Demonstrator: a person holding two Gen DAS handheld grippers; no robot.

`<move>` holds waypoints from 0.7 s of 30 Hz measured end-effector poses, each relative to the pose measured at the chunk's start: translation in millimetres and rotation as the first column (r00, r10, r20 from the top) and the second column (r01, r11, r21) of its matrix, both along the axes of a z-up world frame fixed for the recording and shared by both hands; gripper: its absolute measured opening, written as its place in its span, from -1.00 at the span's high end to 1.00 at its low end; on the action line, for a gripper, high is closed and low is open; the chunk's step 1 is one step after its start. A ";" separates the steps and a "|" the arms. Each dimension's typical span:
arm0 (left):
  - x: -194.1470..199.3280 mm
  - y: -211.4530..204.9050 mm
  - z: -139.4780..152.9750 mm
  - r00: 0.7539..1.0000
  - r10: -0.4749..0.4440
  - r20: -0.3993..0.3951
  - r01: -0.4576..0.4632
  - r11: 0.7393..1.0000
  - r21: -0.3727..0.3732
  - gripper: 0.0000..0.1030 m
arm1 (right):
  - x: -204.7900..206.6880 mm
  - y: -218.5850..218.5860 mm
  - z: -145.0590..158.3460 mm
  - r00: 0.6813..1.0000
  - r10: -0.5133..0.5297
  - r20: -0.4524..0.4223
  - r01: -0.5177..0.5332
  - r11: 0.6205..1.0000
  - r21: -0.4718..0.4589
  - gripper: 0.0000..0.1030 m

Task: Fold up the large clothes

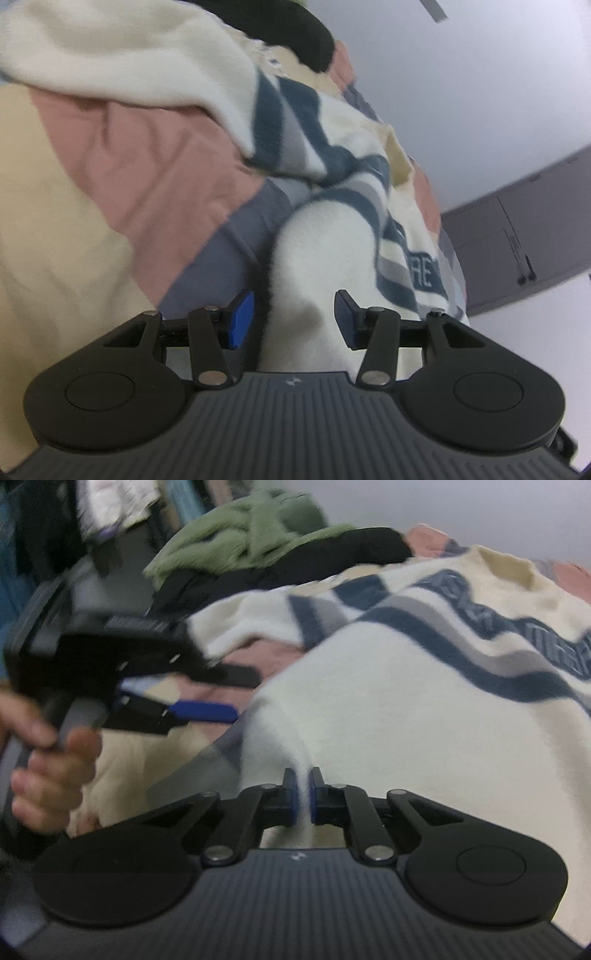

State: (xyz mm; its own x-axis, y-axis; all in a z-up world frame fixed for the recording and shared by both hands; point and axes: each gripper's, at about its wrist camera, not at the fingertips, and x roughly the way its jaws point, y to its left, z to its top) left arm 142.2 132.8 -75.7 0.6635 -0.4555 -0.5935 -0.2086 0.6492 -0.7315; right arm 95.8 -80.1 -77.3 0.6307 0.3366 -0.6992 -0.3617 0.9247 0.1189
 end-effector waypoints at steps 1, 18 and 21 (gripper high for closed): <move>0.4 -3.3 0.1 1.000 -0.014 0.002 0.014 1.000 -0.003 -0.04 | 1.2 -8.2 1.4 1.000 -0.028 -0.007 0.028 0.999 0.030 0.83; 9.4 -51.2 -36.5 0.985 -0.151 -0.083 0.140 0.982 -0.130 -0.05 | 16.6 -79.5 -21.0 0.955 -0.238 -0.177 0.283 0.912 0.299 0.80; 9.3 -58.2 -40.0 0.981 -0.173 -0.085 0.160 0.977 -0.144 0.06 | 12.4 -86.5 -20.1 0.949 -0.246 -0.196 0.301 0.894 0.333 0.78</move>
